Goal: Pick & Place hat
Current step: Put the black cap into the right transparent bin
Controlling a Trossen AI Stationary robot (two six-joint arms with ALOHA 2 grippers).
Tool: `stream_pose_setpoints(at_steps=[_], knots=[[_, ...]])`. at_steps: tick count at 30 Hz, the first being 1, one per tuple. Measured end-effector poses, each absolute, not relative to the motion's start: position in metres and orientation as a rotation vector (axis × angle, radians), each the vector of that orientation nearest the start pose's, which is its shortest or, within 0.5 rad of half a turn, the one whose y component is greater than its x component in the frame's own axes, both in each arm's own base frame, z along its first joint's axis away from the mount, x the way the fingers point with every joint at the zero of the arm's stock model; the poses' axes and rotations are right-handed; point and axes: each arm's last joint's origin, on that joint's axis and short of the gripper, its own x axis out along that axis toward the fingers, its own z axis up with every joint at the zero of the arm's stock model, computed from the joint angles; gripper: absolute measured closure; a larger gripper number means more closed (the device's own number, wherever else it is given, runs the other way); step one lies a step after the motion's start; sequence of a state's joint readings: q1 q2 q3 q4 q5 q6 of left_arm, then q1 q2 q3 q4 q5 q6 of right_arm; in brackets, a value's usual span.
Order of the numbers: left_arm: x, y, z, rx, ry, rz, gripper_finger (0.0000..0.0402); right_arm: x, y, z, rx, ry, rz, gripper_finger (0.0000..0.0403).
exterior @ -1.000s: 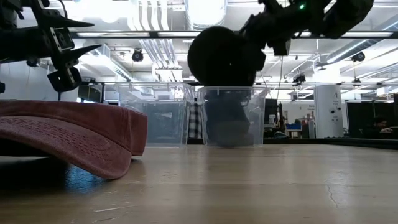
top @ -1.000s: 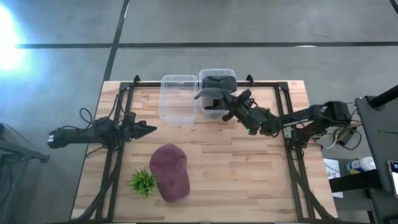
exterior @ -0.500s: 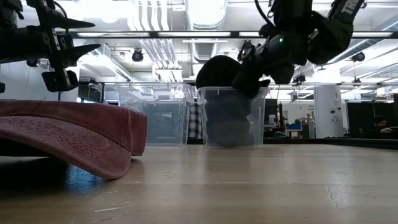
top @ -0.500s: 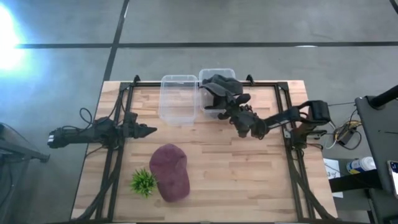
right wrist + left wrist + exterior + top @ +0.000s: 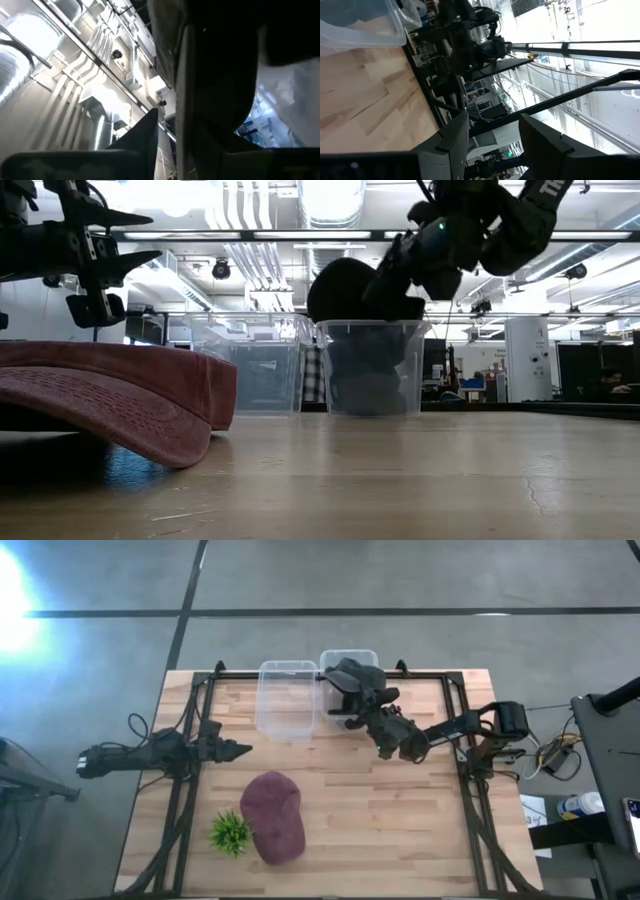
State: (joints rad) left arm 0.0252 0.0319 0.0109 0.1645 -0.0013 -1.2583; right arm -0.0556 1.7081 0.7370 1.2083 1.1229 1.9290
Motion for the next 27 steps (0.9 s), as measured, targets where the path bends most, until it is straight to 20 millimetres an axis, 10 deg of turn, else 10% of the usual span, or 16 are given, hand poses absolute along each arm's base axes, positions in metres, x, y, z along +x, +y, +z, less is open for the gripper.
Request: stream_pose_setpoints(at_steps=[12,27], knots=[[0.098,0.003,0.181,-1.254,-0.141,-0.067,0.0234,0.334,-0.032,0.238,1.815,-1.229,-0.474,0.0232],[0.097,0.002,0.187,-1.346,-0.193,-0.119,0.0234,0.320,-0.028,0.196,1.858,-1.065,-0.560,0.0204]])
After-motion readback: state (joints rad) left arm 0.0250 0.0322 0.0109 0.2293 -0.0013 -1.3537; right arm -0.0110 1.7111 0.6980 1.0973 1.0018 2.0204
